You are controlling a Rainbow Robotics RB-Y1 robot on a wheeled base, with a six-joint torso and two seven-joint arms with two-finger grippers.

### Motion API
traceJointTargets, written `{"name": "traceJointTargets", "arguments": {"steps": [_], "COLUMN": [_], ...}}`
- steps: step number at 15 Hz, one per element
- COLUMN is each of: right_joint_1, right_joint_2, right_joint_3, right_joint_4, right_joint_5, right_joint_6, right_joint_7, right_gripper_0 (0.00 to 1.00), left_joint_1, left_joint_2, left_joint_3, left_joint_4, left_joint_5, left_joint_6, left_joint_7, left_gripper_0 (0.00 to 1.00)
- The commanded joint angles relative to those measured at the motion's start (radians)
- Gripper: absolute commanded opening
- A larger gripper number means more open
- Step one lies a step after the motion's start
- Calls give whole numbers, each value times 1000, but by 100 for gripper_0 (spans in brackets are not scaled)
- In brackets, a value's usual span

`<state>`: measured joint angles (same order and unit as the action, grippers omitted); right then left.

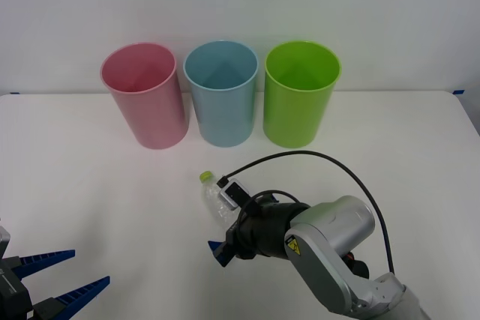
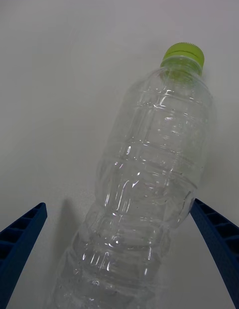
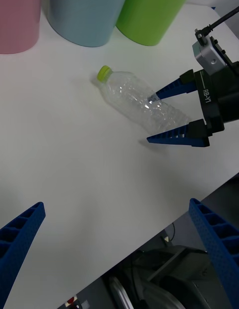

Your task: Put cans in the blue bin and PET bottles in the pink bin and trash in the green bin.

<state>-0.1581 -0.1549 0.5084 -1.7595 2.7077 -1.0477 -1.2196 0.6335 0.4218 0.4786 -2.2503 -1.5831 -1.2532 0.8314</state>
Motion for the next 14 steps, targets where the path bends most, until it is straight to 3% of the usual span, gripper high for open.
{"name": "traceJointTargets", "arguments": {"steps": [1,2,3,5,14], "right_joint_1": [-1,-1,-1,-1,-3], "right_joint_2": [0,2,2,0,2], "right_joint_3": [5,5,5,5,9], "right_joint_4": [0,0,0,6,29], "right_joint_5": [0,0,0,0,-3], "right_joint_6": [0,2,2,2,52], "right_joint_7": [2,2,3,14,22], "right_gripper_0": [56,15,6,0,0], "left_joint_1": [0,0,0,0,0], "left_joint_2": [0,0,0,0,0], "left_joint_3": [0,0,0,0,0], "left_joint_4": [0,0,0,0,0], "left_joint_5": [0,0,0,0,0], "left_joint_6": [0,0,0,0,0], "left_joint_7": [0,0,0,0,0], "left_gripper_0": [100,100,100,100,100]}}
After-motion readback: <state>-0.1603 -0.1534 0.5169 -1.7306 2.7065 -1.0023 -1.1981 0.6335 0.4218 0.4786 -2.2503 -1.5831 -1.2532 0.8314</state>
